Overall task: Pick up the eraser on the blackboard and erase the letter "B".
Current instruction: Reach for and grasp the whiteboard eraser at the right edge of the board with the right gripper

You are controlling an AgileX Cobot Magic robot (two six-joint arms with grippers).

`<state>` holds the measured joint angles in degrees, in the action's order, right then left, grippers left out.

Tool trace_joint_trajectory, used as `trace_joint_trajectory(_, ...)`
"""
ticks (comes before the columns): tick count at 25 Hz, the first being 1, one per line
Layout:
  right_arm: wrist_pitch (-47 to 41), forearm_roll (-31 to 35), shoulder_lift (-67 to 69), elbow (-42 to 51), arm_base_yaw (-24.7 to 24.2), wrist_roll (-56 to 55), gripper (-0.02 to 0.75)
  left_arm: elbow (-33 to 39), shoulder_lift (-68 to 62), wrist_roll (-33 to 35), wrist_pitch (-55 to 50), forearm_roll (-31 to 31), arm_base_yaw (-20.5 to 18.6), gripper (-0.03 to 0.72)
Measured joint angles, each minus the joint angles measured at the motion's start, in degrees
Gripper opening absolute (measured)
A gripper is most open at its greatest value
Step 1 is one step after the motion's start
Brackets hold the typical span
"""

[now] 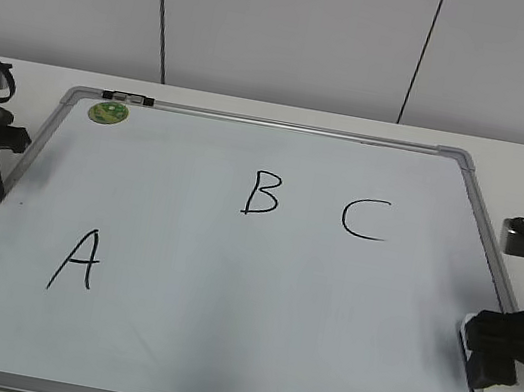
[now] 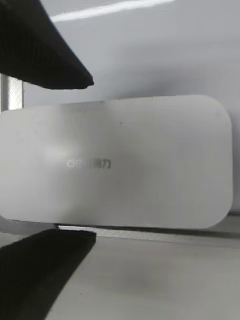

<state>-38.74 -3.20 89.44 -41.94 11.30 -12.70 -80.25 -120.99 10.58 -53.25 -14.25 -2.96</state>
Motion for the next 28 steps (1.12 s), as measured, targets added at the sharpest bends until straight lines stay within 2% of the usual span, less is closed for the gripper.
trace_joint_trajectory(28, 1.87, -1.31, 0.63, 0.0, 0.0, -0.9, 0.633, 0.0, 0.0, 0.0, 0.0, 0.0, 0.0, 0.01)
